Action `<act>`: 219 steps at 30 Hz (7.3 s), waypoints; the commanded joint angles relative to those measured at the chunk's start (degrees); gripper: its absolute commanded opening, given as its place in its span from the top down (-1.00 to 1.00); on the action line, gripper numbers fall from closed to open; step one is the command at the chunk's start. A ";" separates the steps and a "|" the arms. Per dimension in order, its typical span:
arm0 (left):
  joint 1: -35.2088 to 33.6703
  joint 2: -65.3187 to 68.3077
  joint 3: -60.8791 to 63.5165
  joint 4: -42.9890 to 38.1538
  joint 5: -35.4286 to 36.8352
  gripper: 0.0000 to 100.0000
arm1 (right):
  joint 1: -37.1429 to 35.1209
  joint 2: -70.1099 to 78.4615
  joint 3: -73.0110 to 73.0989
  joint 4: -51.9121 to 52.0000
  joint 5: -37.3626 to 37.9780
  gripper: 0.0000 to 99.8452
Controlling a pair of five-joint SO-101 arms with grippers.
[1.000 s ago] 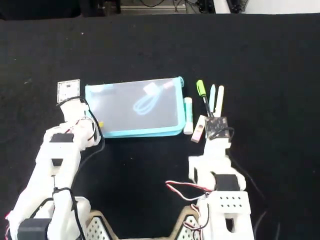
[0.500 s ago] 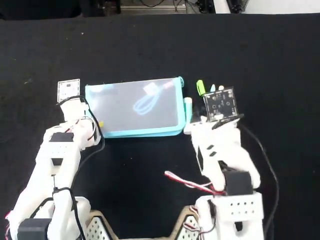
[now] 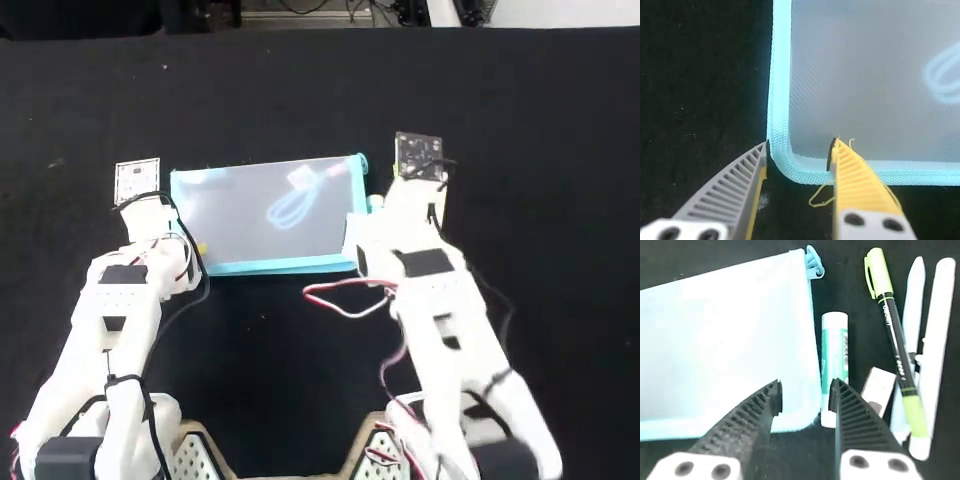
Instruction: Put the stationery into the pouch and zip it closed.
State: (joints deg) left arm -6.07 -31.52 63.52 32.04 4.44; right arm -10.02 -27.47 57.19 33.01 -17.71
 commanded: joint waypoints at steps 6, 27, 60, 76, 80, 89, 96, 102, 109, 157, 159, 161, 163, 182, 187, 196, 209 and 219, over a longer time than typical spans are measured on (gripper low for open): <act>0.31 0.00 -3.12 0.26 0.26 0.58 | -0.53 10.24 -4.97 -8.26 -0.35 0.67; -4.53 -0.09 -3.74 0.35 0.44 0.58 | -8.79 7.25 -5.32 5.10 6.68 0.67; -4.53 -0.09 -4.00 0.35 3.69 0.58 | -5.54 14.37 -5.93 -3.78 -1.93 0.67; -4.97 0.00 -4.00 0.26 3.60 0.58 | -8.53 15.87 -4.09 -8.88 2.02 0.95; -5.05 0.00 -4.00 0.26 3.60 0.58 | -8.53 7.52 -0.66 -6.68 12.31 0.98; -5.05 0.00 -4.09 0.26 3.60 0.58 | -9.32 -28.62 14.73 1.67 26.29 0.98; -4.97 0.00 -4.09 0.18 3.60 0.58 | -14.86 -54.46 26.59 8.62 30.24 0.92; -4.97 0.00 -4.09 0.18 3.60 0.58 | -5.71 -59.03 21.76 12.84 25.67 0.78; -4.97 0.00 -4.09 0.18 3.60 0.58 | -4.13 -43.03 11.03 15.30 30.42 0.78; -4.97 0.00 -1.71 -3.78 3.60 0.58 | 4.04 34.95 -33.45 -1.05 88.70 0.62; -4.97 0.00 -1.71 -3.78 3.60 0.58 | 3.87 35.21 -33.36 -1.05 89.23 0.62; -4.97 0.00 -1.71 -3.78 3.60 0.58 | 3.87 36.97 -33.80 -1.32 89.23 0.62; -4.97 0.00 -1.71 -3.78 3.60 0.58 | 3.87 39.69 -34.95 -2.81 89.23 0.62; -4.97 0.00 -2.07 -3.78 3.60 0.58 | 2.11 47.08 -41.36 -2.90 88.88 0.62; -4.97 0.00 -2.07 -3.78 3.60 0.58 | 2.20 47.08 -40.13 -3.25 85.10 0.73; -4.97 0.00 -2.07 -3.78 3.60 0.58 | 3.60 46.55 -39.96 -2.20 72.00 0.98; -5.05 0.00 -2.07 -3.78 3.60 0.58 | 4.31 17.71 -14.64 1.93 58.99 0.98; -5.05 0.00 -2.07 -3.60 3.60 0.58 | 0.62 -12.70 7.69 4.40 51.87 0.97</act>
State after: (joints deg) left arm -10.37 -30.99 62.90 29.32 7.69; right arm -7.47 -30.37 61.58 35.47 34.95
